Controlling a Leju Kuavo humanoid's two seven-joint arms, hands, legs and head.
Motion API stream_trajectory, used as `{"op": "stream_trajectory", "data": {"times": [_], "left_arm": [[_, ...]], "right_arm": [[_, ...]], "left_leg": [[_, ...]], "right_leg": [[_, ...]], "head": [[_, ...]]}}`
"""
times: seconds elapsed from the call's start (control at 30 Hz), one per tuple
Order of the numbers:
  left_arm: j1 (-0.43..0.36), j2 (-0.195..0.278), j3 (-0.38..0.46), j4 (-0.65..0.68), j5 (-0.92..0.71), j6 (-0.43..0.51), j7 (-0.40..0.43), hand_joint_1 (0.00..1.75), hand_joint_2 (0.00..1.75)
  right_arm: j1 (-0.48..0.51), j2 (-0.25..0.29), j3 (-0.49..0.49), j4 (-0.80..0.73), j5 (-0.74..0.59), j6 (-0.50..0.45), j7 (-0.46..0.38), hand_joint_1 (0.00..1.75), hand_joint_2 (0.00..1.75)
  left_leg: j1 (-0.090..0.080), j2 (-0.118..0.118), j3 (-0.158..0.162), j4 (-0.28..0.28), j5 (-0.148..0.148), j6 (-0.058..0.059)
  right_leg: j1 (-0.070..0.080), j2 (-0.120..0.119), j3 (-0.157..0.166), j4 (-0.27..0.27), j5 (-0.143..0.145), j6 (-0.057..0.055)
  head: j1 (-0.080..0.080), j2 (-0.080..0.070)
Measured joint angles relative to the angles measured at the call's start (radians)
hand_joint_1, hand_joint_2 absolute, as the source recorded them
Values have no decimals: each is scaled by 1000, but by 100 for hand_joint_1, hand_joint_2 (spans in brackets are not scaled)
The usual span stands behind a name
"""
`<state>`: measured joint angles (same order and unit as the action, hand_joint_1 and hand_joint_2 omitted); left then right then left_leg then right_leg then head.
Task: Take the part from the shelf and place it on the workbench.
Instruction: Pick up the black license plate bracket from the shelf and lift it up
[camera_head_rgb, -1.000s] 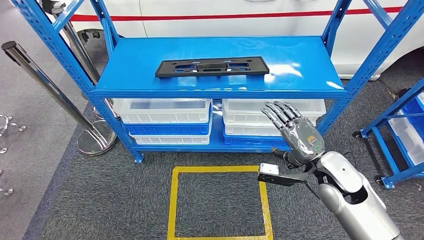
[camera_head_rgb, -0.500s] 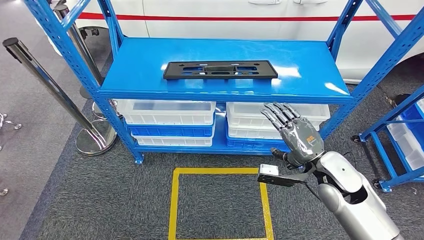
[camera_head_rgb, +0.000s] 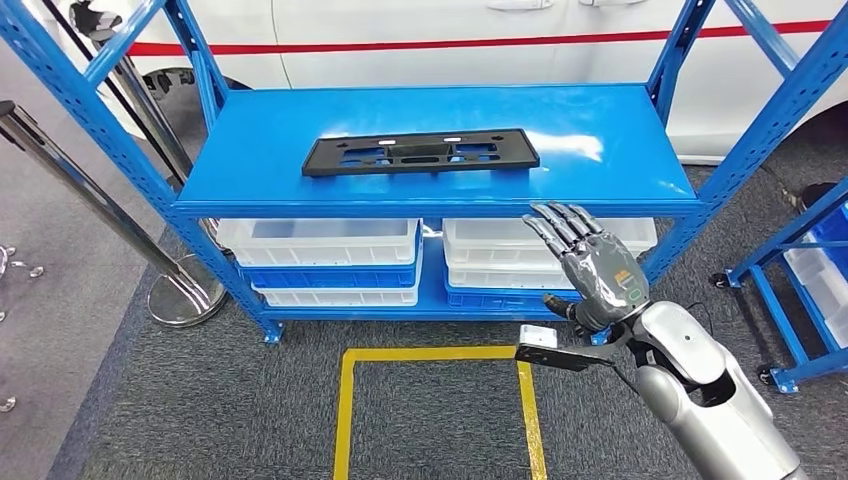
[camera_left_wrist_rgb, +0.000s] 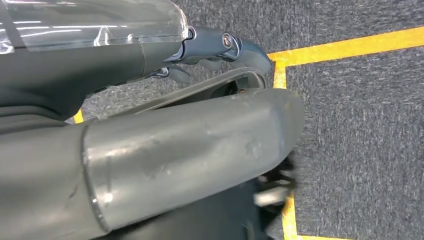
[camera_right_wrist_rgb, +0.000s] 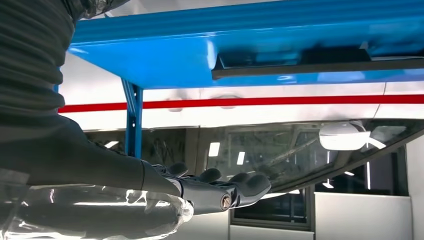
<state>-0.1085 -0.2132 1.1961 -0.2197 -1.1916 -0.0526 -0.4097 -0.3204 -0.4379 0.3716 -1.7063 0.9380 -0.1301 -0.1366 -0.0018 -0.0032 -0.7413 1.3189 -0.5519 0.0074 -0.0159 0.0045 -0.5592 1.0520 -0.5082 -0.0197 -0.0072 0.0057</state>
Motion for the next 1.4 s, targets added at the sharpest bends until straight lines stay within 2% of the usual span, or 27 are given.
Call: {"op": "stream_trajectory", "data": {"times": [0.07, 0.1, 0.13, 0.2, 0.27, 0.33, 0.37, 0.43, 0.5, 0.53, 0.57, 0.6, 0.67, 0.7, 0.77, 0.83, 0.9, 0.93, 0.97, 1.0, 1.03, 1.13, 1.2, 1.23, 1.3, 1.33, 1.4], "left_arm": [[2, 0, 0, 0, 0, 0, 0, 0, 0], [1, 1, 0, 0, 0, 0, 0, 0, 0], [0, 2, 0, 0, 0, 0, 0, 0, 0], [-2, 4, -1, 0, 0, 0, 1, 0, 0], [-1, 4, -2, 0, -1, 1, 2, 0, 0], [1, 3, -4, 0, -2, 2, 2, 0, 0], [1, 3, -5, 0, -2, 2, 3, 0, 0], [-1, 3, -6, 0, -4, 2, 3, 0, 0], [1, 3, -7, 0, -5, 2, 3, 0, 0], [2, 3, -8, 0, -5, 2, 3, 0, 0], [3, 3, -8, 0, -5, 2, 3, 0, 0], [3, 3, -8, 0, -5, 2, 4, 0, 0], [1, 3, -9, 0, -4, 2, 5, 0, 0], [0, 3, -9, 0, -4, 2, 5, 0, 0], [-2, 3, -11, 0, -4, 2, 6, 0, 0], [-3, 3, -13, 0, -3, 2, 5, 0, 0], [-5, 3, -14, 0, -2, 3, 4, 0, 0], [-5, 3, -14, 0, -2, 3, 4, 0, 0], [-5, 3, -14, 0, -1, 3, 4, 0, 0], [-4, 3, -14, 0, -1, 3, 4, 0, 0], [-3, 3, -14, 0, 0, 3, 5, 0, 0], [-4, 3, -14, 0, 1, 3, 5, 0, 0], [-7, 3, -14, 0, 1, 3, 5, 0, 0], [-7, 3, -14, 0, 1, 3, 6, 0, 0], [-7, 2, -14, 0, 1, 4, 6, 0, 0], [-7, 2, -14, 0, 1, 4, 6, 0, 0], [-10, 0, -15, 0, 2, 6, 7, 0, 0]], "right_arm": [[0, 0, 0, 0, 0, 0, 0, 0, 175], [0, 0, 0, 0, 0, 0, 0, 0, 175], [0, 0, 0, 0, 0, 0, 0, 0, 175], [2, 0, 0, 0, 0, 0, 0, 0, 175], [4, 0, -1, 0, 0, -1, 0, 0, 175], [3, 0, -3, -1, 0, -2, 0, 0, 175], [4, 0, -4, -1, 0, -3, 0, 0, 175], [9, -1, -7, 0, 2, -5, 0, 0, 175], [18, -1, -8, 0, 5, -6, 1, 0, 175], [21, -1, -8, 0, 6, -6, 1, 0, 175], [23, -2, -9, 0, 7, -6, 1, 0, 175], [24, -2, -10, 0, 8, -7, 1, 0, 175], [29, -3, -11, 1, 11, -8, 1, 0, 175], [32, -4, -11, 1, 12, -8, 1, 0, 175], [34, -5, -14, -2, 14, -9, 1, 0, 175], [32, -6, -16, -6, 15, -8, 1, 0, 175], [32, -7, -16, -7, 22, -6, 1, 0, 175], [32, -6, -14, -8, 28, -4, 1, 0, 175], [31, -6, -11, -8, 34, -2, 1, 0, 175], [31, -4, -7, -8, 38, 0, 1, 0, 175], [31, -2, -3, -7, 41, 2, 1, 0, 175], [31, 6, 8, -2, 49, 4, 1, 0, 175], [31, 14, 18, 4, 55, 5, 2, 0, 175], [32, 18, 22, 7, 58, 4, 3, 0, 175], [32, 25, 31, 13, 66, 4, 3, 0, 175], [31, 27, 34, 16, 69, 3, 3, 0, 175], [30, 30, 42, 22, 76, 3, 4, 0, 175]], "left_leg": [[-5, 0, 20, -108, 100, 14], [-10, -1, 43, -173, 138, 23], [-16, -1, 67, -230, 158, 32], [-24, 0, 95, -284, 151, 44], [-22, -1, 122, -317, 143, 52], [-18, -2, 157, -341, 138, 60], [-17, -2, 172, -348, 132, 63], [-17, -3, 195, -350, 114, 66], [-17, -4, 222, -349, 91, 63], [-15, -4, 239, -348, 78, 60], [-14, -3, 256, -346, 64, 56], [-14, -3, 271, -342, 48, 50], [-14, -4, 285, -333, 18, 37], [-14, -3, 289, -330, 6, 30], [-13, -2, 295, -327, -4, 20], [-8, -1, 282, -279, -4, 13], [-4, -1, 216, -163, -28, 3], [-2, -1, 170, -101, -55, -1], [-1, -1, 130, -55, -80, -2], [0, -1, 102, -39, -90, -2], [0, -1, 89, -52, -76, 0], [-6, 0, 121, -222, 64, 15], [-14, -2, 134, -285, 87, 28], [-17, -3, 131, -287, 80, 33], [-15, -4, 141, -302, 105, 42], [-13, -4, 147, -313, 119, 45], [-7, -2, 156, -328, 135, 52]], "right_leg": [[1, 3, 26, -2, -19, 1], [1, 3, 37, -6, -28, 4], [1, 4, 46, -11, -34, 8], [0, 5, 59, -25, -35, 19], [-1, 3, 71, -27, -27, 29], [-2, 0, 54, 24, -26, 35], [-4, 0, 23, 74, -37, 37], [-5, 0, -64, 185, -82, 44], [-9, -1, -125, 222, -112, 52], [-12, -2, -134, 197, -97, 56], [-16, -3, -131, 148, -57, 62], [-20, -6, -123, 88, 5, 66], [-20, -13, -112, 13, 84, 57], [-18, -14, -111, 1, 99, 48], [-14, -10, -104, 3, 90, 30], [-15, -8, -85, -3, 83, 19], [-12, -9, -66, -8, 74, 10], [-10, -9, -60, -8, 68, 6], [-8, -8, -55, -8, 62, 4], [-6, -7, -48, -8, 56, 3], [-4, -5, -40, -9, 50, 2], [-2, -3, -13, -11, 34, 5], [-3, -1, -7, -13, 28, 13], [-3, 0, -5, -15, 26, 18], [-2, 0, -3, -14, 20, 31], [-1, -1, -6, -1, 9, 35], [0, -3, -38, 75, -39, 38]], "head": [[0, 0], [0, 0], [0, 0], [0, 0], [0, 0], [1, 0], [1, 0], [1, 0], [1, 0], [1, 0], [1, 0], [1, 0], [0, 0], [0, 0], [0, 0], [0, 0], [0, 0], [0, 0], [0, 0], [0, 0], [0, 0], [0, 0], [0, 0], [0, 0], [0, 0], [0, 0], [1, 0]]}}
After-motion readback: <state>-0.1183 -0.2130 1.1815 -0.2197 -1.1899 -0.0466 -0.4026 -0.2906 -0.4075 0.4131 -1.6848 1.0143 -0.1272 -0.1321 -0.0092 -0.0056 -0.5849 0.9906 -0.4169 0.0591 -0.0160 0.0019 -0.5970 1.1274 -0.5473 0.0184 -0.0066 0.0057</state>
